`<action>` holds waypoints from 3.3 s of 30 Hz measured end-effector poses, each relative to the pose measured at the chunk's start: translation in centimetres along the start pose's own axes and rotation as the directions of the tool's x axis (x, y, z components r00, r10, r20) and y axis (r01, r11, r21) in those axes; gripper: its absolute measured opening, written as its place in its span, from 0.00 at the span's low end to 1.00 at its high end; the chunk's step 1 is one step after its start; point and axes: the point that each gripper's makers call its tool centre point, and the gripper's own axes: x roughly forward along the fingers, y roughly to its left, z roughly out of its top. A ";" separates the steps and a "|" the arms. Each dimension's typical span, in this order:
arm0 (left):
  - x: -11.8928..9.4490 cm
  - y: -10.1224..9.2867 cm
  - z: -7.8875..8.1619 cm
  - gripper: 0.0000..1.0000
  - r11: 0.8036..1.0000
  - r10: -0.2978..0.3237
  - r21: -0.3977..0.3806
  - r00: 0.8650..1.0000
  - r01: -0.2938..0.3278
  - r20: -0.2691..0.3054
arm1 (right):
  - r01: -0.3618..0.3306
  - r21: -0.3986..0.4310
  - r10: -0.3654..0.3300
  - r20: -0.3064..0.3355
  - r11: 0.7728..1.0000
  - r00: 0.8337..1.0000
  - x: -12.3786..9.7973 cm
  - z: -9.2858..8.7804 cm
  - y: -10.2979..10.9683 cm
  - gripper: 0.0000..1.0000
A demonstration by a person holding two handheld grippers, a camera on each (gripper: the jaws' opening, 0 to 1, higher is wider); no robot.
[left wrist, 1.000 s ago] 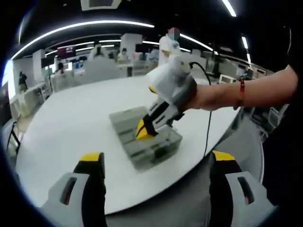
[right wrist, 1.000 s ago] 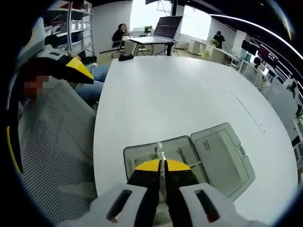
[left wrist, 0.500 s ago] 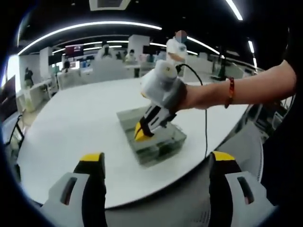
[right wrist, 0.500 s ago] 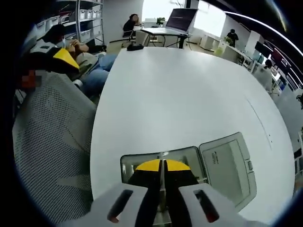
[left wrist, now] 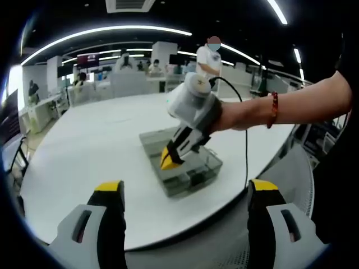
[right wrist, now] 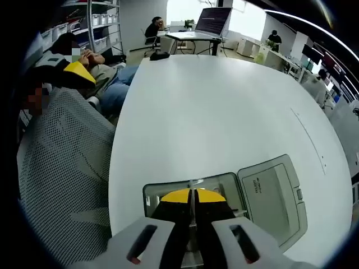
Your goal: Insert the divider into the dual guide fixture by aligning both edges with the guide slots and pushing it downward to the bottom, including one-sided entry, uneven engagement, binding, and posture correction.
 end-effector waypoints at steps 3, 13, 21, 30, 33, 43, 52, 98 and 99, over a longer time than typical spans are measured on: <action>0.1 0.3 0.1 0.89 1.000 -0.003 -0.002 1.000 0.003 -0.001 | 0.011 0.044 -0.011 0.007 0.999 1.000 -0.3 0.1 -0.2 0.00; 0.5 1.0 0.5 0.90 1.000 -0.003 0.005 1.000 0.004 -0.011 | 0.034 0.106 -0.043 0.081 0.994 0.996 -1.9 1.1 -0.6 0.04; 0.6 2.1 0.7 0.90 1.000 0.018 -0.002 1.000 -0.018 -0.021 | 0.067 0.183 -0.094 0.145 0.981 0.985 -4.0 0.8 -1.8 0.11; 0.0 3.9 0.4 0.91 0.999 0.047 -0.009 0.998 -0.048 -0.029 | 0.109 0.226 -0.151 0.179 0.968 0.972 -6.6 0.4 -1.8 0.21; -0.1 4.2 0.5 0.91 0.999 0.050 -0.015 0.998 -0.051 -0.027 | 0.141 0.252 -0.193 0.194 0.957 0.962 -7.6 0.3 -2.0 0.25; -0.7 5.5 0.1 0.92 1.000 0.020 0.010 0.999 -0.020 -0.036 | 0.206 0.372 -0.301 0.218 0.905 0.928 -10.6 -1.4 -1.1 0.42; -0.3 5.1 -1.0 0.94 0.999 -0.027 0.032 0.998 0.029 -0.060 | 0.260 0.431 -0.373 0.202 0.864 0.905 -12.9 -3.8 0.6 0.59; -1.6 4.4 1.1 0.99 0.997 -0.055 0.063 0.998 0.054 0.016 | 0.317 0.579 -0.516 0.216 0.751 0.829 -18.5 -7.7 4.0 0.88; -1.6 4.3 1.1 0.99 0.996 -0.059 0.063 0.998 0.058 0.015 | 0.318 0.576 -0.514 0.215 0.753 0.830 -18.5 -7.6 4.1 0.87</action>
